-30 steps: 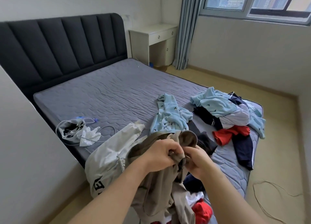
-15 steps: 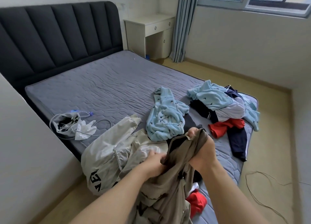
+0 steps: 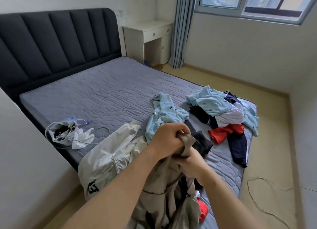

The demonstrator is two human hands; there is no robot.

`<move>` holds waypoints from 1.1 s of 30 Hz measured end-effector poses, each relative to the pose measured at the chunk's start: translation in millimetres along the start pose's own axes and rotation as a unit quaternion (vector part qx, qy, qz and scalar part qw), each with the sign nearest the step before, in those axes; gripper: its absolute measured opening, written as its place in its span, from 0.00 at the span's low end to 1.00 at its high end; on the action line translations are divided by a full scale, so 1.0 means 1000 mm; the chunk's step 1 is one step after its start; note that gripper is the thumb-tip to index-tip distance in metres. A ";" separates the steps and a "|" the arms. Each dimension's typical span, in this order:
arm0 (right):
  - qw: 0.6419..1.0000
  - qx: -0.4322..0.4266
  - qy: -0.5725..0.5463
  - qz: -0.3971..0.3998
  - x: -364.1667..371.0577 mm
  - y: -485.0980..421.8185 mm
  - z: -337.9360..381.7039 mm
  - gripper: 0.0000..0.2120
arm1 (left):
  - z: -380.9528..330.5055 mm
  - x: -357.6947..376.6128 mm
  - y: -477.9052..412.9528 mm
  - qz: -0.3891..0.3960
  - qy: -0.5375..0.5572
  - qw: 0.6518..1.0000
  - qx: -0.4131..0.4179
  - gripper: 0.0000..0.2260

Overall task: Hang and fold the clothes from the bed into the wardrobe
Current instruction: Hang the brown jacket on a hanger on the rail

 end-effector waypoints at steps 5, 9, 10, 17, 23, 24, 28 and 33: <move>0.973 0.007 -0.044 -0.227 -0.038 0.002 0.003 0.14 | 0.020 -0.018 0.004 0.051 -0.178 0.979 -0.082 0.08; 0.964 -0.031 -0.053 -0.258 -0.035 0.004 0.021 0.14 | 0.039 -0.021 0.005 0.030 -0.323 0.940 -0.111 0.09; 0.960 -0.040 -0.079 -0.267 -0.036 0.005 0.024 0.14 | 0.042 -0.023 0.003 0.001 -0.351 0.930 -0.110 0.09; 0.941 -0.050 -0.128 -0.310 -0.058 0.012 0.037 0.15 | 0.071 -0.044 0.013 -0.248 0.023 0.934 -0.257 0.04; 0.999 -0.001 -0.039 -0.030 -0.022 0.006 0.035 0.31 | 0.027 -0.039 -0.011 -0.262 0.098 0.945 -0.172 0.09; 1.000 0.013 -0.021 0.007 -0.013 0.005 0.034 0.26 | 0.017 -0.036 -0.017 -0.232 0.101 0.956 -0.148 0.09; 0.991 0.055 -0.063 -0.105 -0.021 0.001 0.032 0.07 | -0.001 -0.035 -0.024 -0.122 0.005 0.990 -0.067 0.09; 0.928 -0.016 -0.209 -0.309 -0.065 0.005 0.043 0.13 | 0.041 -0.050 -0.012 -0.165 -0.196 0.953 -0.160 0.13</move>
Point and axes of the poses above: each hand's wrist, its own y-axis away from the middle knuckle, its own x-axis out of the palm, z = x × y, the point moved 4 cm from there along -y, towards the middle knuckle, and after that the axes turned 9 degrees about y, right-handed, at the moved point
